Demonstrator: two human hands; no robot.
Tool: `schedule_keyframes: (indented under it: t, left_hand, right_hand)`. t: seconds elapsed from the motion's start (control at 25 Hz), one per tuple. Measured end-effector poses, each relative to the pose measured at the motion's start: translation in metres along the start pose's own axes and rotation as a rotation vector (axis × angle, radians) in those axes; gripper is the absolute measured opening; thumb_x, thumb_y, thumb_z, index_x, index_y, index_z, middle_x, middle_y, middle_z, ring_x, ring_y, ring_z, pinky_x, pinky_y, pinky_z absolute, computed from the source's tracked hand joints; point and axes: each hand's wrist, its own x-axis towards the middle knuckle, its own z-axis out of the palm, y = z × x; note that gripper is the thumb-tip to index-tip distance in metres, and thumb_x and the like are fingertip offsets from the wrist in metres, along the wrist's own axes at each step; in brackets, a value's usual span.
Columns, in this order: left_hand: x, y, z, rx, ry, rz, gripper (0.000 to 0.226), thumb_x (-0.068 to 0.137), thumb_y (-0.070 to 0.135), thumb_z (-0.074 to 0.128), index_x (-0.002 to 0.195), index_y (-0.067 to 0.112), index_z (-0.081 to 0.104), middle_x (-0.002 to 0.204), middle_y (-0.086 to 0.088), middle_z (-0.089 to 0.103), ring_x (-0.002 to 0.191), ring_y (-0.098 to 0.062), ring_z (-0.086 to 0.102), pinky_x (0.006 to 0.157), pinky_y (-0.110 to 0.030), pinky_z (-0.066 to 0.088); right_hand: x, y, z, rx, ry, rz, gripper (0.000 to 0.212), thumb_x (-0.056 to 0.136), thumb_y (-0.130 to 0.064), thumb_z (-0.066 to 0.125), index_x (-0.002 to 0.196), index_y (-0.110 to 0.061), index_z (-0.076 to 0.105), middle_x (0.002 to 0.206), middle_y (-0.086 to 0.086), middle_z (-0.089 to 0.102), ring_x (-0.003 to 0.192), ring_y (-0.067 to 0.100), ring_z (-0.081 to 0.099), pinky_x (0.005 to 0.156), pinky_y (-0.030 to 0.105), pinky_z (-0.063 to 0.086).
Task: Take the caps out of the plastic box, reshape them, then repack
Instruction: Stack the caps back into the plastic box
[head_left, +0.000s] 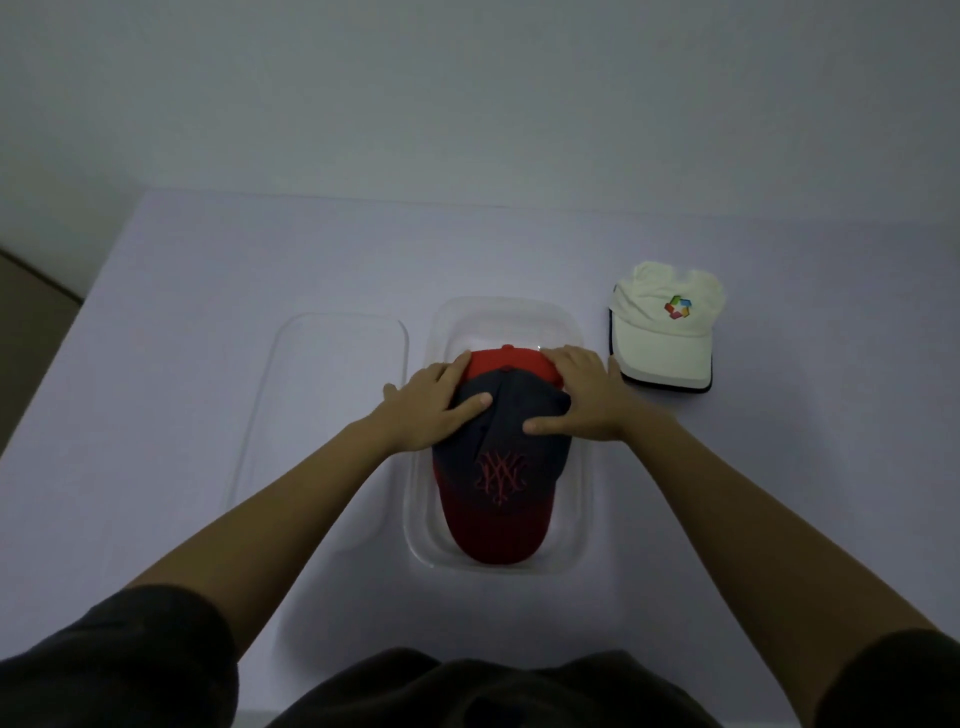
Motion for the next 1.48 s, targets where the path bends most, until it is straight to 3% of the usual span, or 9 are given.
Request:
schedule_keyframes:
  t: [0.2, 0.36, 0.44, 0.56, 0.68, 0.8, 1.0, 1.16, 1.48]
  left_hand:
    - [-0.005, 0.012, -0.003, 0.152, -0.006, -0.068, 0.079, 0.087, 0.069, 0.021, 0.148, 0.027, -0.003, 0.159, -0.002, -0.001, 0.144, -0.025, 0.009, 0.11, -0.064, 0.009]
    - [0.004, 0.028, -0.02, -0.007, 0.263, -0.004, 0.075, 0.091, 0.063, 0.022, 0.149, 0.018, 0.007, 0.159, -0.005, 0.005, 0.145, -0.022, 0.008, 0.114, -0.051, 0.005]
    - [0.019, 0.047, -0.029, -0.198, 0.375, 0.089, 0.068, 0.096, 0.051, 0.029, 0.149, 0.011, 0.013, 0.157, -0.008, 0.014, 0.144, -0.019, 0.014, 0.114, -0.032, 0.008]
    - [0.047, 0.089, -0.031, -0.291, 0.311, 0.183, 0.062, 0.099, 0.039, 0.036, 0.148, 0.008, 0.014, 0.157, -0.006, 0.017, 0.143, -0.017, 0.017, 0.108, -0.017, 0.008]
    - [0.075, 0.12, -0.012, -0.16, 0.186, 0.217, 0.064, 0.099, 0.039, 0.032, 0.148, 0.006, 0.007, 0.158, -0.009, 0.009, 0.145, -0.02, 0.01, 0.114, -0.025, 0.006]
    - [0.101, 0.127, 0.013, 0.17, 0.097, 0.151, 0.069, 0.098, 0.046, 0.023, 0.148, 0.004, 0.001, 0.158, -0.014, 0.0, 0.145, -0.027, 0.0, 0.117, -0.041, 0.003]
    - [0.114, 0.131, 0.027, 0.383, 0.137, 0.086, 0.071, 0.097, 0.048, 0.023, 0.147, 0.002, 0.004, 0.157, -0.016, 0.004, 0.145, -0.03, 0.003, 0.116, -0.046, 0.003]
    - [0.128, 0.15, 0.016, 0.06, 0.225, 0.094, 0.07, 0.097, 0.042, 0.035, 0.146, 0.0, 0.009, 0.156, -0.017, 0.014, 0.143, -0.029, 0.016, 0.116, -0.041, 0.01]
    - [0.166, 0.177, -0.007, -0.421, -0.054, 0.098, 0.101, 0.081, 0.026, 0.071, 0.148, 0.008, -0.002, 0.158, -0.008, 0.006, 0.145, -0.022, 0.011, 0.114, -0.032, 0.016]
  right_hand:
    - [-0.008, 0.002, 0.002, 0.006, -0.017, -0.044, 0.12, 0.055, -0.087, 0.037, 0.148, -0.024, -0.003, 0.158, -0.004, -0.007, 0.145, 0.015, -0.006, 0.114, 0.057, -0.005]
    - [-0.019, 0.02, 0.012, 0.276, 0.305, 0.022, 0.094, 0.079, -0.071, 0.032, 0.149, -0.013, 0.005, 0.158, 0.004, 0.003, 0.145, 0.017, 0.003, 0.118, 0.042, 0.005]
    - [-0.021, 0.033, 0.021, 0.499, 0.59, 0.207, 0.078, 0.09, -0.051, 0.046, 0.145, -0.003, 0.018, 0.151, 0.015, 0.023, 0.139, 0.025, 0.022, 0.115, 0.037, 0.02]
    - [-0.016, 0.059, 0.027, 0.925, 0.898, 0.728, 0.065, 0.088, -0.033, 0.06, 0.133, 0.005, 0.035, 0.135, 0.02, 0.041, 0.125, 0.031, 0.041, 0.101, 0.033, 0.036]
    - [-0.011, 0.075, 0.023, 1.495, 0.773, 1.062, 0.065, 0.088, -0.044, 0.055, 0.131, 0.003, 0.04, 0.127, 0.012, 0.052, 0.111, 0.026, 0.053, 0.087, 0.033, 0.044]
    - [-0.009, 0.084, 0.021, 1.92, 0.723, 0.871, 0.058, 0.092, -0.045, 0.047, 0.132, -0.002, 0.043, 0.116, 0.008, 0.057, 0.108, 0.022, 0.057, 0.089, 0.029, 0.045]
    - [-0.008, 0.098, 0.021, 2.274, 0.856, 0.688, 0.045, 0.095, -0.015, 0.05, 0.137, -0.005, 0.039, 0.138, 0.014, 0.047, 0.126, 0.025, 0.047, 0.097, 0.033, 0.043]
    - [-0.012, 0.102, 0.027, 2.287, 0.825, 0.703, 0.043, 0.095, -0.012, 0.049, 0.136, -0.004, 0.04, 0.138, 0.015, 0.047, 0.125, 0.025, 0.047, 0.095, 0.032, 0.044]
    - [-0.024, 0.101, 0.041, 2.227, 0.823, 0.8, 0.04, 0.096, -0.012, 0.047, 0.134, 0.0, 0.041, 0.136, 0.018, 0.047, 0.123, 0.027, 0.048, 0.099, 0.036, 0.043]
